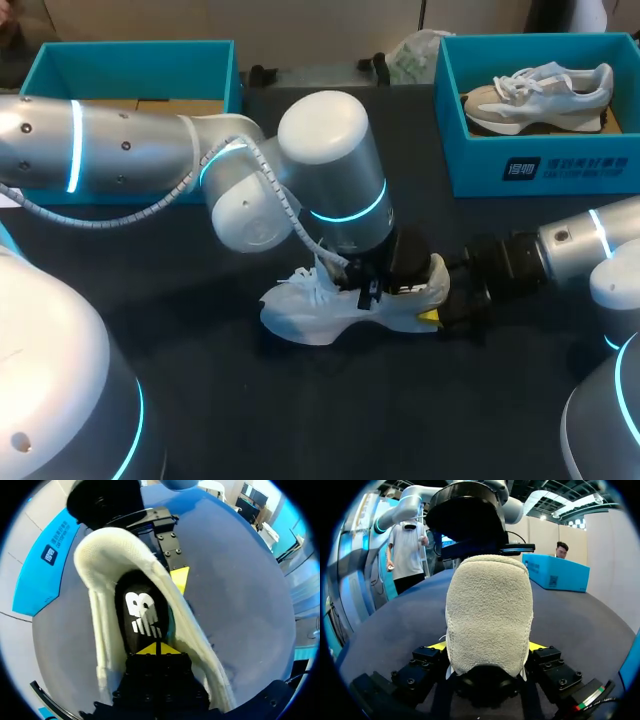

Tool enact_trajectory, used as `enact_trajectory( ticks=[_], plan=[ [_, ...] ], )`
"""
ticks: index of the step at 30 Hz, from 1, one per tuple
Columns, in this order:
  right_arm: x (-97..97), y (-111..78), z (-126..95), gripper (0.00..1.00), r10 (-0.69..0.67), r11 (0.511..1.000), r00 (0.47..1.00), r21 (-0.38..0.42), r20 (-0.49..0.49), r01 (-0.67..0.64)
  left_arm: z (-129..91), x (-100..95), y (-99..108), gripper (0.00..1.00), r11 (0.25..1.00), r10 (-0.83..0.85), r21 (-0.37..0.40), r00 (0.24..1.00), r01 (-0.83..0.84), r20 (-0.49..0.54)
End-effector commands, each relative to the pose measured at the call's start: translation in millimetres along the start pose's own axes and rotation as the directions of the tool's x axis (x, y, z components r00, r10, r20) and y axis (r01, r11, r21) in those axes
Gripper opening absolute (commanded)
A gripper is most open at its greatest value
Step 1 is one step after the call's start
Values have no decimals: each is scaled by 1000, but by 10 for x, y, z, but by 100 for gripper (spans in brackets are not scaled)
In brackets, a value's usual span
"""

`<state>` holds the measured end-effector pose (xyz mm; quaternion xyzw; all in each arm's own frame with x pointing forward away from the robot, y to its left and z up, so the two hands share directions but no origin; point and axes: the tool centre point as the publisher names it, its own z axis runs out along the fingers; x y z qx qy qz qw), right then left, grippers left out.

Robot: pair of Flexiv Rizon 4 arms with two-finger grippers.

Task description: Take the shoe out of the shoebox, open the shoe tongue, remove and reinsert the insole, then place the shoe into the shoebox

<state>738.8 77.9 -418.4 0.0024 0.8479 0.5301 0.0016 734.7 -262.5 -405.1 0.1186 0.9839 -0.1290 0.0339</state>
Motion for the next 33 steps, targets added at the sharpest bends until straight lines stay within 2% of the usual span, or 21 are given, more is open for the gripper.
enact_trajectory(
  ticks=[1,10,16,26,33],
  plan=[
    [9,-5,27,0,1,1000,1000,4,0,-1,-179,-40,56,0,1000,-9,15,1000,10,-18],
    [9,-5,27,0,1,1000,1000,4,0,-1,-444,9,48,0,998,-33,55,999,35,-34],
    [9,-5,27,0,1,1000,1000,4,0,-1,-505,38,22,0,995,-28,97,997,35,-72],
    [9,-5,27,0,1,1000,1000,4,0,-1,-250,48,-133,0,990,11,143,989,10,-150],
    [9,-5,27,0,1,1000,1000,4,0,-1,-182,66,-170,0,986,18,166,978,17,-207]
  ],
)
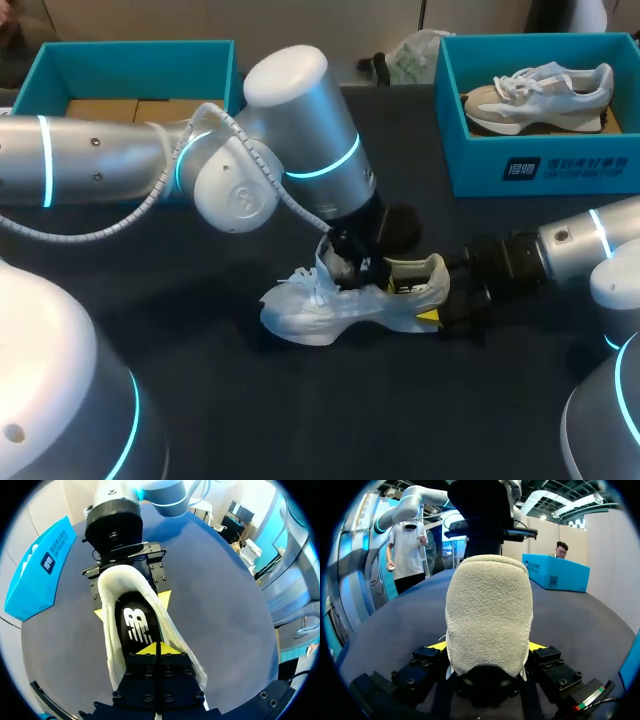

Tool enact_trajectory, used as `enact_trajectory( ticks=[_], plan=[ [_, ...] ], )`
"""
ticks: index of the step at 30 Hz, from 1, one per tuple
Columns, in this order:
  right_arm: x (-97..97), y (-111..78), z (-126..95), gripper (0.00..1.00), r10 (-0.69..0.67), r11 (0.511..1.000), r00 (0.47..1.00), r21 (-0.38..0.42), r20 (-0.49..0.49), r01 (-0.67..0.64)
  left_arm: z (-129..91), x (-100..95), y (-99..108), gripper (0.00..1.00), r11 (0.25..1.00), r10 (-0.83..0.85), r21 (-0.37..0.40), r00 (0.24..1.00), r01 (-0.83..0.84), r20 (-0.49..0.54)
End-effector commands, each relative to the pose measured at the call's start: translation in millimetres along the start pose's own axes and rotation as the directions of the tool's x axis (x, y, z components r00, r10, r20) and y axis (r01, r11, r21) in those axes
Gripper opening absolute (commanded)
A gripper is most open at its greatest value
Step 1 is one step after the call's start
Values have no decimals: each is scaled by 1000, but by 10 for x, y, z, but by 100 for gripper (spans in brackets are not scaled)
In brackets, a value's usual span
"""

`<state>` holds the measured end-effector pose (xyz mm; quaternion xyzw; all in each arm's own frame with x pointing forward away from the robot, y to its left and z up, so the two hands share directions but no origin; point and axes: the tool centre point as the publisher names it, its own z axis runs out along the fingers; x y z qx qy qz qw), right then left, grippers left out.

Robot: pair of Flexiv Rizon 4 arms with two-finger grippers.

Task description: Take the shoe out of the shoebox, open the shoe tongue, remove and reinsert the insole, then place the shoe into the shoebox

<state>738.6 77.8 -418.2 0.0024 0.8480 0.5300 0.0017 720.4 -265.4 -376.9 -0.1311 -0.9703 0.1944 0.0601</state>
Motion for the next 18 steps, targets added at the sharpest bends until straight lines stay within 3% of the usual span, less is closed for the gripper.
enact_trajectory(
  ticks=[1,7,8,9,10,11,13,15,18],
  plan=[
    [7,-7,29,0,1,1000,1000,4,0,-1,85,-45,-21,0,1000,1,15,999,0,-45],
    [7,-7,29,0,1,1000,1000,4,0,-1,97,44,14,0,1000,17,20,996,-15,-83],
    [7,-7,29,0,1,1000,1000,4,0,-1,105,49,21,4,1000,16,18,996,-15,-83],
    [7,-7,29,0,1,1000,1000,4,0,-1,117,50,29,25,1000,14,16,996,-13,-84],
    [7,-7,29,0,1,1000,1000,4,0,-1,134,53,38,16,1000,15,10,996,-14,-87],
    [7,-7,29,0,1,1000,1000,4,0,-1,156,53,42,0,1000,14,4,996,-14,-87],
    [7,-7,29,0,1,1000,1000,4,0,-1,171,65,44,0,1000,16,-4,997,-16,-79],
    [7,-7,29,0,1,1000,1000,4,0,-1,180,78,42,29,1000,18,-8,997,-18,-75],
    [7,-7,29,0,1,1000,1000,4,0,-1,193,95,37,35,1000,23,-10,997,-23,-70]
  ],
)
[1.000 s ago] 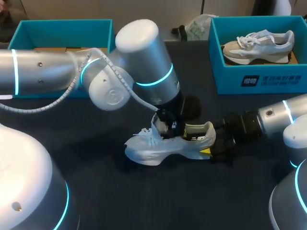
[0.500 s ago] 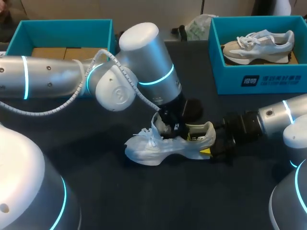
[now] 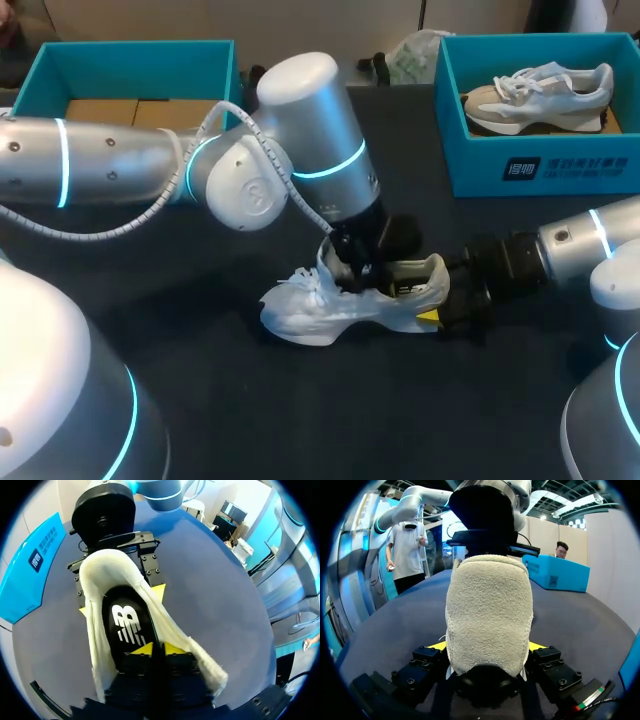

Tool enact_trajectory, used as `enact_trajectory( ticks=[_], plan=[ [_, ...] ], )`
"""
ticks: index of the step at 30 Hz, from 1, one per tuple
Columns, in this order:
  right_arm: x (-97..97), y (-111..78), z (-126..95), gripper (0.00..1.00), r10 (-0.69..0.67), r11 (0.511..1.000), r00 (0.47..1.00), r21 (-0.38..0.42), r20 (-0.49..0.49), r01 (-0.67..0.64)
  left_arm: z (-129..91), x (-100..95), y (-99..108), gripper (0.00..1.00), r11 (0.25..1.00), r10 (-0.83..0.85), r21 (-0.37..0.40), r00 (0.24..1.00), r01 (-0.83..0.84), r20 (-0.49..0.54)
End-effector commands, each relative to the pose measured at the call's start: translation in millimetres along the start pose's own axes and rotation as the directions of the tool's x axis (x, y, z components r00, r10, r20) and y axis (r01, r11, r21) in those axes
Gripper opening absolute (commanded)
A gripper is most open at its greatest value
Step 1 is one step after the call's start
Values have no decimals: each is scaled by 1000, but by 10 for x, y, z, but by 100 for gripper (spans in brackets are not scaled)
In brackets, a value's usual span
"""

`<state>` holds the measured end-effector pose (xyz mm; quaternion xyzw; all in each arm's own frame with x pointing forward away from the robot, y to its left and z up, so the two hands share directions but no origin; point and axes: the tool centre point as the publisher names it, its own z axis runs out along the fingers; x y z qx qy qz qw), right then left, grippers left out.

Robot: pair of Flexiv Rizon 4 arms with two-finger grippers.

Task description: Take the shoe out of the shoebox, open the shoe tongue, remove and reinsert the insole, then place the shoe into the shoebox

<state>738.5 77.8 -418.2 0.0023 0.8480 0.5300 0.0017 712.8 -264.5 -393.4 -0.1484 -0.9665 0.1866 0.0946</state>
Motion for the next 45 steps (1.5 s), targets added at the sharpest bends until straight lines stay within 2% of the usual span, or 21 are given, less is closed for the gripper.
enact_trajectory(
  ticks=[1,7,12,16,18,21,27,29,32,34,35,36,37,38,41,45],
  plan=[
    [6,-7,29,0,1,1000,1000,4,0,-1,40,29,-19,35,1000,4,-7,1000,-4,9],
    [6,-7,29,0,1,1000,1000,4,0,-1,60,19,-12,37,1000,7,-11,1000,-7,21],
    [6,-7,29,0,1,1000,1000,4,0,-1,161,-9,16,38,999,26,-27,998,-25,54],
    [6,-7,29,0,1,1000,1000,4,0,-1,245,-53,50,44,999,38,-27,994,-35,98],
    [6,-7,29,0,1,1000,1000,4,0,-1,276,-68,71,51,999,41,-23,994,-39,100],
    [6,-7,29,0,1,1000,1000,4,0,-1,317,-91,93,49,999,46,-29,994,-44,101],
    [6,-7,29,0,1,1000,1000,4,0,-1,420,-157,102,50,997,75,-35,984,-70,164],
    [6,-7,29,0,1,1000,1000,4,0,-1,456,-187,106,57,997,79,-32,978,-75,195],
    [6,-7,29,0,1,1000,1000,4,0,-1,509,-240,115,83,997,79,-31,970,-74,229],
    [6,-7,29,0,1,1000,1000,4,0,-1,541,-284,119,70,997,76,-30,966,-70,249],
    [6,-7,29,0,1,1000,1000,4,0,-1,551,-301,122,56,997,70,-34,962,-63,265],
    [6,-7,29,0,1,1000,1000,4,0,-1,559,-317,124,47,997,69,-36,960,-62,273],
    [6,-7,29,0,1,1000,1000,4,0,-1,568,-331,128,44,997,70,-37,960,-63,272],
    [6,-7,29,0,1,1000,1000,4,0,-1,576,-339,131,31,997,70,-44,957,-59,283],
    [6,-7,29,0,1,1000,1000,4,0,-1,598,-353,149,0,997,65,-47,957,-54,284],
    [6,-7,29,0,1,1000,1000,4,0,-1,632,-357,183,0,996,69,-66,956,-52,286]
  ],
)
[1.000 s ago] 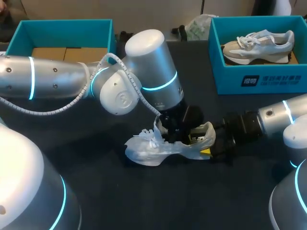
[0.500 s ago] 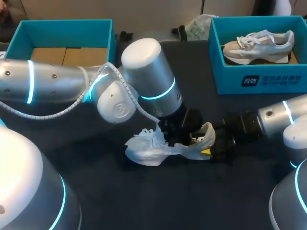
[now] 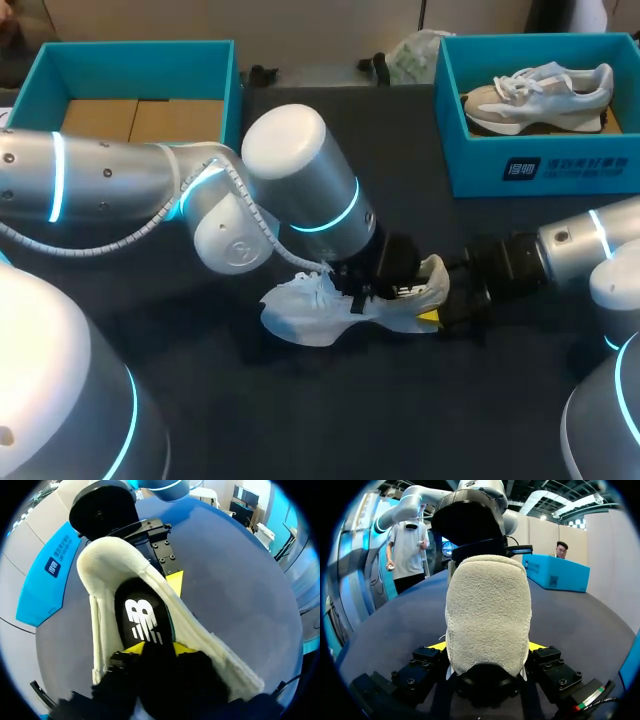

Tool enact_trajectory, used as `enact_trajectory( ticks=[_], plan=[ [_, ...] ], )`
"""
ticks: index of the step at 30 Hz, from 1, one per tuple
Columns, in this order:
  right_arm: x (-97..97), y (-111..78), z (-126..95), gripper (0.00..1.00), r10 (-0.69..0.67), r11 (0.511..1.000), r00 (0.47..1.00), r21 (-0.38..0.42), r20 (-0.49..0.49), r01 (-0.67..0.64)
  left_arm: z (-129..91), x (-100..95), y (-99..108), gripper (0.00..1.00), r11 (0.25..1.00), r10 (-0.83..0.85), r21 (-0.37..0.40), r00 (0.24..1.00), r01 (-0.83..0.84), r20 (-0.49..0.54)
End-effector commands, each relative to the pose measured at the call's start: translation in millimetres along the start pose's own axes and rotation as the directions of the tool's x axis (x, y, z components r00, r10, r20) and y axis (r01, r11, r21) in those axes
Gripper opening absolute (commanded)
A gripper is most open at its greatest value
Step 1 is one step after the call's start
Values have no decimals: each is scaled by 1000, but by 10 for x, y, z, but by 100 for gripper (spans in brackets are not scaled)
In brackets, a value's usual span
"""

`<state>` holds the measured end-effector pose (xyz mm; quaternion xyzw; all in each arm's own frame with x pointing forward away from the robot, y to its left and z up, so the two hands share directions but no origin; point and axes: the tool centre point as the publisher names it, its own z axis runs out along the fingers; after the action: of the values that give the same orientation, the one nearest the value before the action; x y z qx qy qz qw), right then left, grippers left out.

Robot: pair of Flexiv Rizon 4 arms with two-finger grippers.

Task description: Take the shoe out of the shoebox, open the shoe tongue, remove and reinsert the insole, then place the shoe into the shoebox

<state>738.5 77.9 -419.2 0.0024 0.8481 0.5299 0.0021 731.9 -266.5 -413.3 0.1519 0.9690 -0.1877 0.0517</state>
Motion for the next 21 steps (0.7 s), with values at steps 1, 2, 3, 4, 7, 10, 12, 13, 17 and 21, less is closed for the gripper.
enact_trajectory(
  ticks=[1,2,3,4,7,10,12,13,17,21],
  plan=[
    [6,2,24,0,2,1000,1000,4,-1,-2,517,4,67,0,1000,6,-24,1000,-6,11],
    [6,2,24,0,2,1000,1000,4,-1,-2,523,5,75,0,1000,7,-29,1000,-7,11],
    [6,2,24,0,2,1000,1000,4,-1,-2,521,5,83,0,999,9,-36,1000,-9,16],
    [6,2,24,0,2,1000,1000,4,-1,-2,508,5,95,0,999,8,-40,1000,-8,16],
    [6,2,24,0,2,1000,1000,4,-1,-2,395,-21,124,0,999,-13,-47,1000,15,25],
    [6,2,24,0,2,1000,1000,4,-1,-2,270,-56,144,0,998,-37,-43,999,38,17],
    [6,2,24,0,2,1000,1000,4,-1,-2,198,-74,155,0,998,-48,-42,999,49,14],
    [6,2,24,0,2,1000,1000,4,-1,-2,170,-80,160,0,998,-50,-43,999,50,12],
    [6,2,24,0,2,1000,1000,4,-1,-2,76,-86,171,0,997,-63,-40,998,63,6],
    [6,2,24,0,2,1000,1000,4,-1,-2,-30,-90,178,0,995,-97,-16,995,97,-9]
  ],
)
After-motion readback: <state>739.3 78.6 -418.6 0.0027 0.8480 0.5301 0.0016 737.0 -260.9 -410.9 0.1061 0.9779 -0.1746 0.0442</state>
